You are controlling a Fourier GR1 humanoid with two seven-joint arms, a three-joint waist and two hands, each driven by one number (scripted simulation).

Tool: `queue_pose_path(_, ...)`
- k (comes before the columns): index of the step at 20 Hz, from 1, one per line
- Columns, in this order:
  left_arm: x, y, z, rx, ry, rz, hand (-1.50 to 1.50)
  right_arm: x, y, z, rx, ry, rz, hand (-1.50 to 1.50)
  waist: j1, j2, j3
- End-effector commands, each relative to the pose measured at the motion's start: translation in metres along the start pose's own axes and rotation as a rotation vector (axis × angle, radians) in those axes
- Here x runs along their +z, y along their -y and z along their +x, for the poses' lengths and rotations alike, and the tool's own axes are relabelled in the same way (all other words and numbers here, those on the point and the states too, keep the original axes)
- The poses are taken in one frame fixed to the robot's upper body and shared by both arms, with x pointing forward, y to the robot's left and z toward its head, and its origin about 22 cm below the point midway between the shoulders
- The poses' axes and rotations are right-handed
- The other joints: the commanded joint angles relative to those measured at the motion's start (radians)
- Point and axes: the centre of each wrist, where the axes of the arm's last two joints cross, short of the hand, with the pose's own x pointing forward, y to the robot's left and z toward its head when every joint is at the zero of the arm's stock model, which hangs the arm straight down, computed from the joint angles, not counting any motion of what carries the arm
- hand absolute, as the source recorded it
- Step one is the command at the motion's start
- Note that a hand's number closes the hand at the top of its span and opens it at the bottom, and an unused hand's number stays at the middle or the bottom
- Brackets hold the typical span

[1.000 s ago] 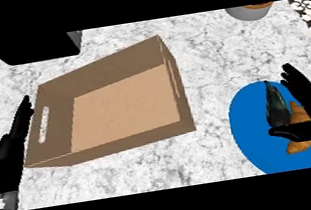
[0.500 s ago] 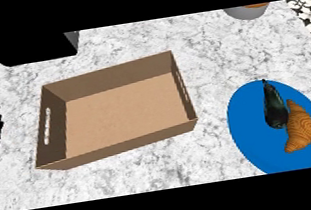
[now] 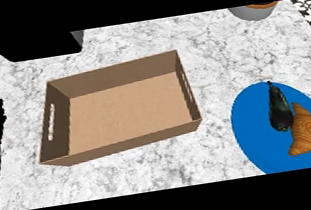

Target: Pick the croissant from the plate and place it in the cardboard box

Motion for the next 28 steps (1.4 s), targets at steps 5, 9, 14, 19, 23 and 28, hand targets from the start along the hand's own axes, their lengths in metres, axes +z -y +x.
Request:
queue_pose_path(5,-0.013,0.003,0.009,-0.005,-0.006,-0.011,0.0,-0.035,0.024,0.032,0.256,-0.144,0.304,-1.5,0.014,0.003,-0.001)
queue_pose_path(9,-0.011,-0.002,0.003,-0.001,0.012,-0.01,0.0,-0.061,0.035,0.063,0.354,-0.232,0.429,-1.5,0.023,0.002,-0.002)
queue_pose_path(14,-0.011,-0.006,0.007,-0.001,-0.009,0.012,0.0,-0.086,0.005,0.063,0.329,-0.265,0.503,-1.5,0.011,-0.002,0.001)
queue_pose_path(19,-0.006,-0.006,-0.009,-0.01,0.0,-0.011,0.0,-0.112,-0.007,0.06,0.364,-0.3,0.515,-1.5,0.011,-0.001,0.001)
queue_pose_path(23,-0.004,0.016,0.0,-0.016,0.001,0.008,0.0,-0.088,-0.033,0.072,0.365,-0.277,0.524,-1.5,-0.004,-0.004,0.0)
queue_pose_path(28,0.004,0.017,-0.005,-0.007,-0.009,-0.002,0.0,-0.109,-0.024,0.068,0.376,-0.3,0.532,-1.5,0.002,-0.003,0.0)
